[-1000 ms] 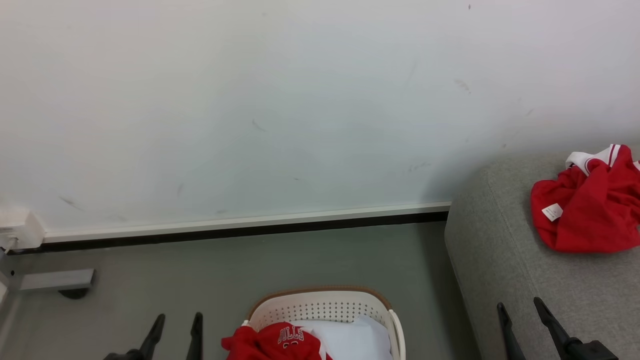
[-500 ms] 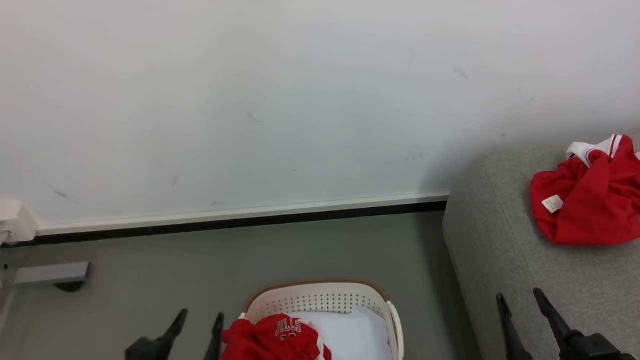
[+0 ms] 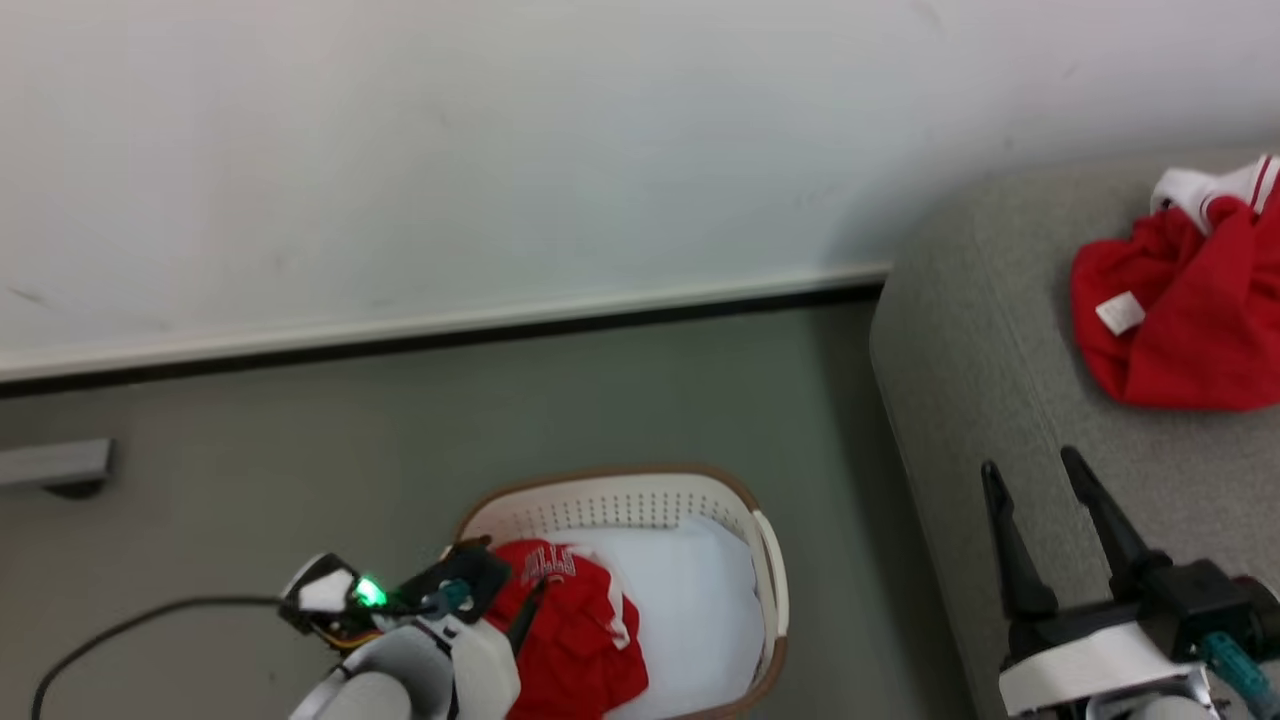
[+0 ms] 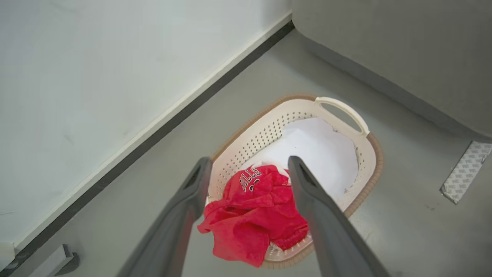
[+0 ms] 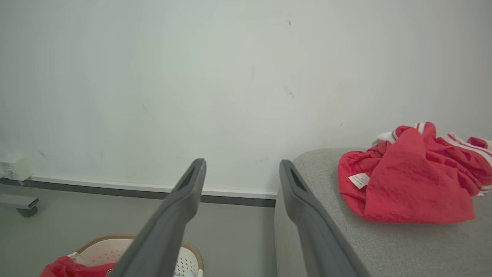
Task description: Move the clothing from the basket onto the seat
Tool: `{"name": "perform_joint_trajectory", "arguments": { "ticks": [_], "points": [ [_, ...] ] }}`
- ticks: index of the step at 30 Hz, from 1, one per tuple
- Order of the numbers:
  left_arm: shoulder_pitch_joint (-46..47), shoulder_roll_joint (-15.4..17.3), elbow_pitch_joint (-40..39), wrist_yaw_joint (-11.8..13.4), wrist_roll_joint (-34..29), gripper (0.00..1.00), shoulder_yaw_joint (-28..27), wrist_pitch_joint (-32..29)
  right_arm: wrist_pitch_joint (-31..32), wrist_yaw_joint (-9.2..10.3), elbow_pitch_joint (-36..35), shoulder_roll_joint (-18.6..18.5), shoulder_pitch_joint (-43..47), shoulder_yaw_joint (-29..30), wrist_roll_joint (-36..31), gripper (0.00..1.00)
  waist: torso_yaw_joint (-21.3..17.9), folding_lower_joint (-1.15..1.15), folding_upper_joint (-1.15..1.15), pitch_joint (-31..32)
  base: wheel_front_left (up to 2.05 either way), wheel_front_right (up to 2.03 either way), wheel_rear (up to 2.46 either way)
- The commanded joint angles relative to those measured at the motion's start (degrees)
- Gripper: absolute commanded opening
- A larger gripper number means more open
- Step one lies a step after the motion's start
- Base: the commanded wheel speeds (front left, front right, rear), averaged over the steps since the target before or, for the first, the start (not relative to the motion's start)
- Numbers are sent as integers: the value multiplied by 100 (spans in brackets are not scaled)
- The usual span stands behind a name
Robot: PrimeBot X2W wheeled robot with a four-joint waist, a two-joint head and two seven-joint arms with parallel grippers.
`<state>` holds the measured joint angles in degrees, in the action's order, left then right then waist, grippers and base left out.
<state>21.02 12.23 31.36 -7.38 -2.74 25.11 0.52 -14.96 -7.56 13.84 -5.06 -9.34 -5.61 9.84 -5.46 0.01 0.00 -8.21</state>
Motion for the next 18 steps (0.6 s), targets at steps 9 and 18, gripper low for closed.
{"name": "perform_joint_trajectory", "arguments": {
  "ticks": [9, 18],
  "points": [
    [1298, 557, 1156, 0, 197, 100, 1416, -715, -16, 15, -234, 101, -660, -29, 59, 100, -519, -1, 0, -1405, 0, 0, 0],
    [2172, 849, 2017, -1, 250, 100, 2286, -1116, -16, 15, -466, 201, -1079, -80, 225, 100, -799, -1, 0, -2265, 0, 0, 0]
  ]
}}
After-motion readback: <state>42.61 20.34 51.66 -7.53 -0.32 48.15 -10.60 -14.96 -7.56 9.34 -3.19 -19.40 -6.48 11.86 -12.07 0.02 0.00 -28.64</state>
